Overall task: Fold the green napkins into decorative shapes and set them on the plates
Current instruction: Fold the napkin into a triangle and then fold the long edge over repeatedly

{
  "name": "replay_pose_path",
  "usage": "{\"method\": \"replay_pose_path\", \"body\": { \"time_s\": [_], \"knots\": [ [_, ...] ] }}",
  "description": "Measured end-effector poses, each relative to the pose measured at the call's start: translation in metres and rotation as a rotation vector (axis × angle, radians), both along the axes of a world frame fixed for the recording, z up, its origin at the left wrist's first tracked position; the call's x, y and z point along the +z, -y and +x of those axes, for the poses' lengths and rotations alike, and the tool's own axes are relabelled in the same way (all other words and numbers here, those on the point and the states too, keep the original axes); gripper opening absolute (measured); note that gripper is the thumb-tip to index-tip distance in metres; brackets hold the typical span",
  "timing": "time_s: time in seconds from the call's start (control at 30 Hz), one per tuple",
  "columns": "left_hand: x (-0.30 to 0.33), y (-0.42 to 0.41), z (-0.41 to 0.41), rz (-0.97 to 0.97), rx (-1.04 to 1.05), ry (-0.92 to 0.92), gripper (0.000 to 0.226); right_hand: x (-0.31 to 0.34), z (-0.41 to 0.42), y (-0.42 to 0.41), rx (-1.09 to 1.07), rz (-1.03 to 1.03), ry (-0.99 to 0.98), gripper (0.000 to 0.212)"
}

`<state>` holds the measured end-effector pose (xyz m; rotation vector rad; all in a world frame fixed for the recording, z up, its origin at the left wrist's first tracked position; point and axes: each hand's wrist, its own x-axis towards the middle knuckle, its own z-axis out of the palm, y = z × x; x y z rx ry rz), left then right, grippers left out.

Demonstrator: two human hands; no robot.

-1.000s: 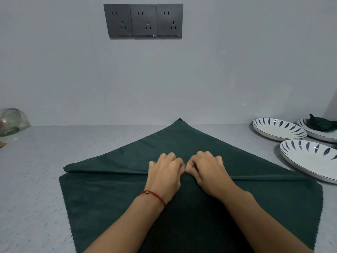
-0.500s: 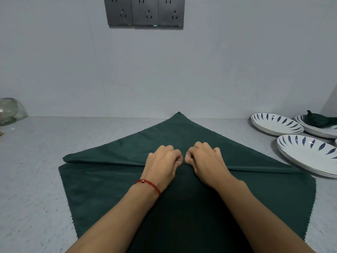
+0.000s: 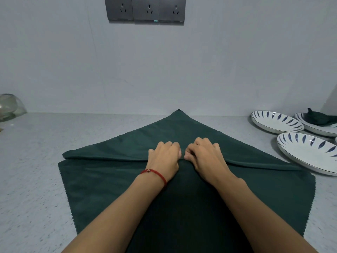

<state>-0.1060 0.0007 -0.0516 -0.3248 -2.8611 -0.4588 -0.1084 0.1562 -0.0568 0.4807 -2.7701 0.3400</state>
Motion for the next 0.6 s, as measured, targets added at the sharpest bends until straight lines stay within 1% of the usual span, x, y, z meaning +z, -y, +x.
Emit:
{"method": "replay_pose_path", "body": {
  "time_s": [0.07, 0.17, 0.27, 0.33, 0.4, 0.47, 0.6],
  "knots": [
    [-0.005, 0.004, 0.002, 0.027, -0.054, -0.068, 0.003, 0.001, -0.003, 0.002, -0.032, 0.044, 0.036, 0.018],
    [-0.009, 0.009, 0.004, 0.002, -0.091, -0.089, 0.002, 0.004, -0.005, 0.003, -0.057, 0.045, 0.095, 0.019],
    [-0.008, 0.004, 0.004, -0.050, -0.032, -0.094, 0.012, 0.004, -0.004, 0.001, -0.056, 0.002, 0.119, 0.023],
    [-0.008, -0.001, 0.004, -0.115, 0.004, -0.112, 0.018, 0.002, -0.001, 0.000, -0.043, -0.007, 0.056, 0.021],
    [-0.008, -0.003, 0.003, -0.147, 0.030, -0.116, 0.020, -0.002, 0.002, 0.000, -0.006, -0.008, -0.039, 0.014],
    [-0.008, -0.002, 0.001, -0.129, 0.038, -0.106, 0.017, -0.002, 0.003, -0.001, 0.031, -0.032, -0.046, 0.011],
    [-0.011, 0.007, 0.000, -0.028, -0.012, -0.118, 0.007, 0.000, -0.001, -0.001, 0.035, -0.038, 0.015, 0.015]
  ]
}}
